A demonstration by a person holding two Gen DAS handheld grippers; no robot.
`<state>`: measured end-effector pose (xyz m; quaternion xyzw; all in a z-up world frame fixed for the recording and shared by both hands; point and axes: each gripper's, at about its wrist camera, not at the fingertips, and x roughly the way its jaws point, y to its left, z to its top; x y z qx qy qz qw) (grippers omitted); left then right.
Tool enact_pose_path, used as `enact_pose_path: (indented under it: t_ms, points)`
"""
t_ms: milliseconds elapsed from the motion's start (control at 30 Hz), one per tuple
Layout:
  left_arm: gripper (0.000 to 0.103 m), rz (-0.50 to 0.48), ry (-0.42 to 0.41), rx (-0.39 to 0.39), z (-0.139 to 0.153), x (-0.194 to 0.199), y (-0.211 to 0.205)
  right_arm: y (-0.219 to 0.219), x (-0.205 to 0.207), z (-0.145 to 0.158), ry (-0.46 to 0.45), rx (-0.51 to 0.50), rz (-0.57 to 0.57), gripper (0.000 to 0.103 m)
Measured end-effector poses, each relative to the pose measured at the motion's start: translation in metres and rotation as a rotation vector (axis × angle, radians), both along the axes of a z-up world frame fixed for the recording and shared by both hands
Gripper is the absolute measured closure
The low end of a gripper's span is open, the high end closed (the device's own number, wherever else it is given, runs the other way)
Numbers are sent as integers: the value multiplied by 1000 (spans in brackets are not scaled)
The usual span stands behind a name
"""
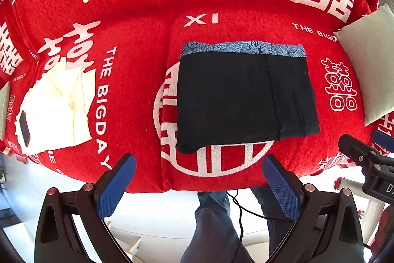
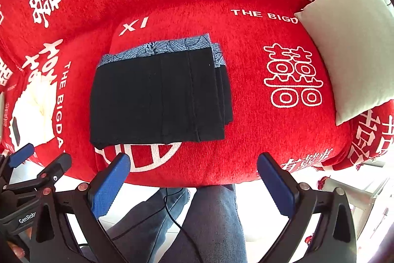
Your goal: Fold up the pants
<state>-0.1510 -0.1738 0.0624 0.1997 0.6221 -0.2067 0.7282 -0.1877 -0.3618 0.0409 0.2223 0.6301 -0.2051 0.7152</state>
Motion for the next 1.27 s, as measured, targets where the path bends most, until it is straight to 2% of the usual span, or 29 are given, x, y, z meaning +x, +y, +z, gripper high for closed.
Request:
enact_pose_path:
  t_ms: [933, 1133, 1267]
  points:
    - [0, -36, -45, 35, 3, -7, -1, 15, 8, 5, 1, -54, 67, 0]
    - [0, -44, -81, 11, 8, -10, 0, 14, 7, 5, -1, -52, 68, 0]
    - [0, -45, -73, 2, 8, -11, 0, 15, 6, 5, -2, -54, 67, 0]
